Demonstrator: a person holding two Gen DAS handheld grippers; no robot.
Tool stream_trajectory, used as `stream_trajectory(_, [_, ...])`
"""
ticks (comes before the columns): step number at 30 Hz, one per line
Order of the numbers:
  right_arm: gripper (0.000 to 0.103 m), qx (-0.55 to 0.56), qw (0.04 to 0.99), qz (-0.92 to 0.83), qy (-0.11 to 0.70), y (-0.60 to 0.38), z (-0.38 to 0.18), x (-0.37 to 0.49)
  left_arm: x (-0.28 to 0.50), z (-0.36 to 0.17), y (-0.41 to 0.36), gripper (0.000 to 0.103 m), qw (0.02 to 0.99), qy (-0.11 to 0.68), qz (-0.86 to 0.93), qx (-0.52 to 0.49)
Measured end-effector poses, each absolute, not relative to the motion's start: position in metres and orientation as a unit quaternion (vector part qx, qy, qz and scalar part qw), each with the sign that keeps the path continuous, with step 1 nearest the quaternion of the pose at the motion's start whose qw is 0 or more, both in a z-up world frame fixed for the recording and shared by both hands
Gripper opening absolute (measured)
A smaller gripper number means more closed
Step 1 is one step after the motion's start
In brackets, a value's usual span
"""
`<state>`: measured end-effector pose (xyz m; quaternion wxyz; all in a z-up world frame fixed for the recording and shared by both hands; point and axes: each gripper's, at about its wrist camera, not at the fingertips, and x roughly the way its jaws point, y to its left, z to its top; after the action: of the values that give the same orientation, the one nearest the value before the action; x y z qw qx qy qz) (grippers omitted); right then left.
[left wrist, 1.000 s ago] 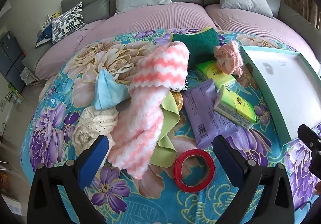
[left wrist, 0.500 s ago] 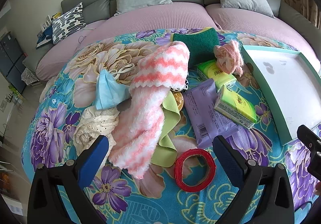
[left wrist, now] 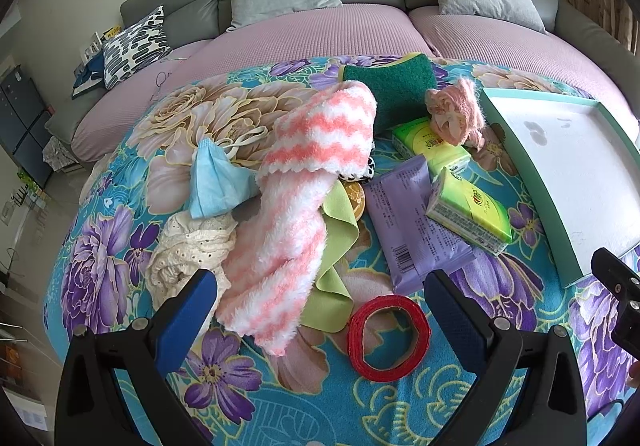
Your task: Organize soft objects
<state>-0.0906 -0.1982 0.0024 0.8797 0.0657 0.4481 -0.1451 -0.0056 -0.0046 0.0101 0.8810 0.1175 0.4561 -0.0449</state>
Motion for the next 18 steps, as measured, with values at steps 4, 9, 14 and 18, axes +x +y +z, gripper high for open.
stream_trajectory(4, [0.103,0.065,0.879,-0.145,0.449,-0.1974,0.0013,-0.0904,-0.0058,0.0105,-0.0049,0.103,0.881,0.455,-0.045,0.119])
stream_trajectory(9, [0.103,0.064,0.879,-0.146,0.450,-0.1965,0.0002,-0.0901,-0.0060,0.0115,-0.0058,0.103,0.881,0.455,-0.046,0.120])
stream_trajectory(14, [0.103,0.063,0.878,-0.146,0.452,-0.1959,-0.0007,-0.0890,-0.0061,0.0118,-0.0073,0.103,0.880,0.456,-0.048,0.121])
stream_trajectory(18, [0.103,0.063,0.878,-0.146,0.452,-0.1957,-0.0009,-0.0892,-0.0063,0.0121,-0.0078,0.103,0.881,0.456,-0.048,0.121])
